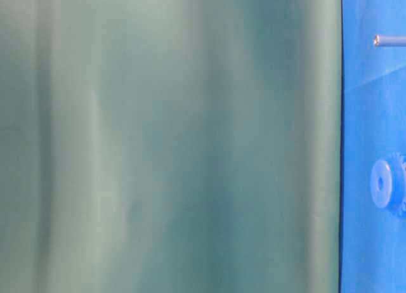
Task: Insert the shaft placed at a random location into the center hole of the small gear at another random location.
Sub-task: 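Move the right gripper open toward the small metal shaft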
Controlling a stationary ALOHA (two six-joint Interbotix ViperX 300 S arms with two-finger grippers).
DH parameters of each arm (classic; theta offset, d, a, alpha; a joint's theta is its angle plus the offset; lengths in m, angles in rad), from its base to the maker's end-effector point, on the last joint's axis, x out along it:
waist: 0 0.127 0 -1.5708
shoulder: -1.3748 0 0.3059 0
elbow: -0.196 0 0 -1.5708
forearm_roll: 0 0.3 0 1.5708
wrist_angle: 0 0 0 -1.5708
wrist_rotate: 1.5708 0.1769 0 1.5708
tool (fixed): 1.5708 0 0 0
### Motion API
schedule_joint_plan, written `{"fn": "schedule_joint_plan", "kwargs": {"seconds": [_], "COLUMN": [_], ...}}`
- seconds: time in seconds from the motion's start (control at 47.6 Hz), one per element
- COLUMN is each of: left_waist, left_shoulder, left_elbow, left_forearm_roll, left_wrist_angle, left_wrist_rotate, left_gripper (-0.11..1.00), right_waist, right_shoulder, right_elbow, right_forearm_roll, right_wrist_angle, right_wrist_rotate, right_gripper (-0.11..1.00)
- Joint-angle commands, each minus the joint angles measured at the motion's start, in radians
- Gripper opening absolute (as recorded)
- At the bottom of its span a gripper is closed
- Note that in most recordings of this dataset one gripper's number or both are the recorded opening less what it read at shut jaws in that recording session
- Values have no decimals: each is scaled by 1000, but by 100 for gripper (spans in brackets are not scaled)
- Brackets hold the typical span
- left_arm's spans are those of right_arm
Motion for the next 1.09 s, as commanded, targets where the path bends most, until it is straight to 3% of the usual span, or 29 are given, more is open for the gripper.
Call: {"fn": "schedule_joint_plan", "kwargs": {"seconds": [0.0,0.21,0.483,0.546,0.63,0.841,1.072], "left_waist": [3,3,3,3,3,3,5], "left_shoulder": [20,25,20,18,18,17,18], "left_elbow": [-20,-20,-18,-18,-18,-18,-18], "left_forearm_roll": [2,3,2,2,2,2,2], "left_wrist_angle": [2,3,3,3,3,-2,-8], "left_wrist_rotate": [-18,-34,-32,-32,-32,-32,-32], "left_gripper": [0,0,0,0,0,0,0], "right_waist": [0,-25,-114,-129,-152,-210,-225], "right_shoulder": [0,34,173,221,304,526,752], "right_elbow": [-14,-55,-35,-34,-28,-18,-29], "right_forearm_roll": [-3,3,28,35,57,83,97], "right_wrist_angle": [0,67,-8,-28,-66,-190,-328], "right_wrist_rotate": [2,2,8,8,8,8,8], "right_gripper": [0,-6,-2,3,19,80,72]}}
